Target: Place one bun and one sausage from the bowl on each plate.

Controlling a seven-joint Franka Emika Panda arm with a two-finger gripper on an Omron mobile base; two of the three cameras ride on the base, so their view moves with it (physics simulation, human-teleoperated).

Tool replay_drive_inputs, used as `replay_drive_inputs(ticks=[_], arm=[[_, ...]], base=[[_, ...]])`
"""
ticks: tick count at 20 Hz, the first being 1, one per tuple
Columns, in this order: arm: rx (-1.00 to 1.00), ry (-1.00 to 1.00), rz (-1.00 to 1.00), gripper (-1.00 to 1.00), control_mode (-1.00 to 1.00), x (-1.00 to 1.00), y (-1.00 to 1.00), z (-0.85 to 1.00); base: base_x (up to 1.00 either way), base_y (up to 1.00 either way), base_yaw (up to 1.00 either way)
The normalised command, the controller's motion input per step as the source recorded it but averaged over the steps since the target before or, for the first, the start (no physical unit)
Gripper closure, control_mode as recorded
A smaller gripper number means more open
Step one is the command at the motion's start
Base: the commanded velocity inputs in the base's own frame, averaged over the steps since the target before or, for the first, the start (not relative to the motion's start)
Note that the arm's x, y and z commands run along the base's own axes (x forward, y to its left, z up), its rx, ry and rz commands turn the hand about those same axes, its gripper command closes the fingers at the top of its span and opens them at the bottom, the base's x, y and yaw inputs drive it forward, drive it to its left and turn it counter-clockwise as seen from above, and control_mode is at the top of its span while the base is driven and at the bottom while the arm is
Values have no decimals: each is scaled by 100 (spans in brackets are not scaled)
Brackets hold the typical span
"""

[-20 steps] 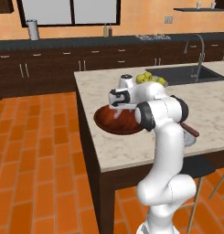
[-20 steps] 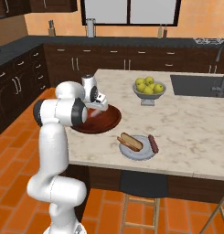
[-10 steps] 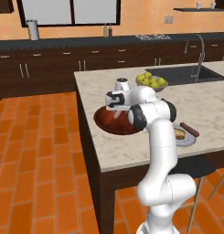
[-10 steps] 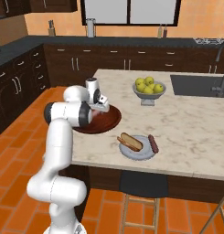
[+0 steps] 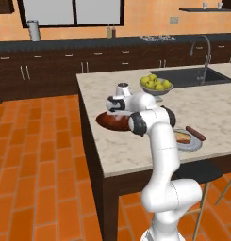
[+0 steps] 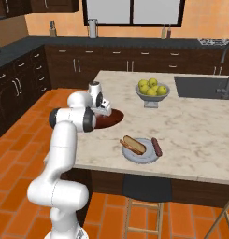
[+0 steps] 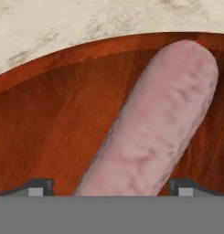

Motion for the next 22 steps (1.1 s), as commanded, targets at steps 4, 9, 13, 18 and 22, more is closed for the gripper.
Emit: replay_drive_inputs(ticks=[4, 9, 13, 18, 22], arm=[[9, -2, -3, 100, -100, -40, -9, -52], [16, -6, 0, 100, -100, -100, -28, -28], [6, -17, 4, 100, -100, -100, -2, 99], [0, -9, 1, 100, -100, -100, 0, 98], [0, 2, 0, 100, -100, -100, -3, 97]], base=[[0, 0, 0], [0, 0, 0], [0, 0, 0], [0, 0, 0], [0, 0, 0]])
